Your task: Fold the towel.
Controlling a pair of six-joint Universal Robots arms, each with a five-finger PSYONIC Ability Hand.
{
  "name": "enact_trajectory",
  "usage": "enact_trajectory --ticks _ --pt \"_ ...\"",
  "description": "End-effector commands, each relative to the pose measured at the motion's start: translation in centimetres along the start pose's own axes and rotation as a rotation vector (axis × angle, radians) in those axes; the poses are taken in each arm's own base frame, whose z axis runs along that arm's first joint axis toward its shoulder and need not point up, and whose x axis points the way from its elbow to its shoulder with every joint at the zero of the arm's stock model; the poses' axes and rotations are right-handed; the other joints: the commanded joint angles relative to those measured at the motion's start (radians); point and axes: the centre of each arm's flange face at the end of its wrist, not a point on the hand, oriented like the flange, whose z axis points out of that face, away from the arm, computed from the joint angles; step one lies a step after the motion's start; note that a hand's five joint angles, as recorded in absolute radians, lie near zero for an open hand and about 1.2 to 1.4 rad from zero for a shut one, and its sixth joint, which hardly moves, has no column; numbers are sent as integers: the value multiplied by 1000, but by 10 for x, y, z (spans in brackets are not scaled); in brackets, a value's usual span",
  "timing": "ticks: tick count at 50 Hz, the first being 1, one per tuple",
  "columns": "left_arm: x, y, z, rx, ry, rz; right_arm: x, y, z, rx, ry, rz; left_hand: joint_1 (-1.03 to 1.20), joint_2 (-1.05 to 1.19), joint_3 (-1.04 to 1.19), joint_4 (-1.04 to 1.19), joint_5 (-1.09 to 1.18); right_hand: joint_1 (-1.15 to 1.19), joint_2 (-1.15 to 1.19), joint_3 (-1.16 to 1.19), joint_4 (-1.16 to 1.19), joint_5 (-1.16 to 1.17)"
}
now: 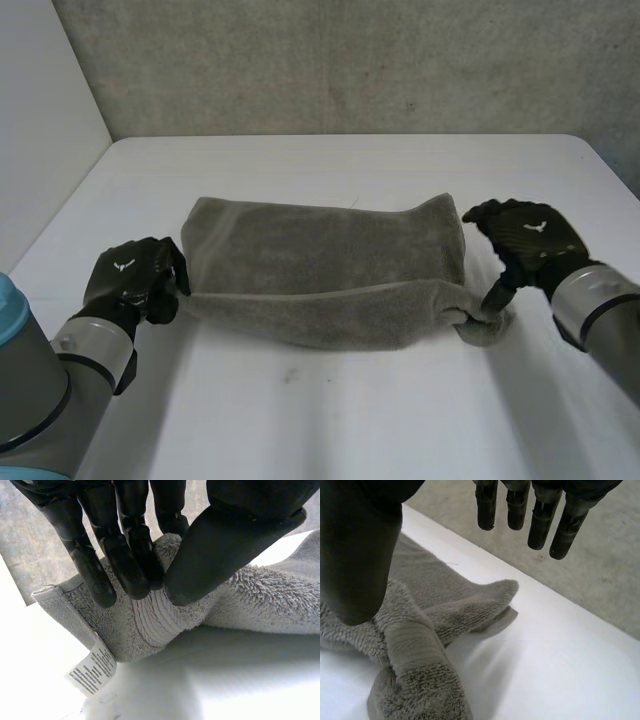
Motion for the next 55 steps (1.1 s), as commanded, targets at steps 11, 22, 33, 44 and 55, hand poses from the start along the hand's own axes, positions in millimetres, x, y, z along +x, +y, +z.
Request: enact_trajectory --ticks 11,22,33,44,55 --pt "-1 0 -2 3 -3 -2 45 20 33 -254 -29 204 188 179 180 179 185 111 100 104 89 116" --pt "-1 -3 -3 14 0 -2 48 43 55 -367 -166 338 188 179 180 179 185 244 232 237 221 249" --pt "0 -4 -2 28 0 1 39 56 58 -399 -205 355 188 179 180 179 185 505 494 498 483 510" --pt "-1 -31 0 119 3 -1 51 7 48 -247 -159 263 188 179 180 179 185 1156 1144 1149 1133 1161" --pt "0 -137 -36 452 12 -11 54 -120 -39 168 -33 -17 188 179 180 179 185 1156 1144 1149 1133 1161"
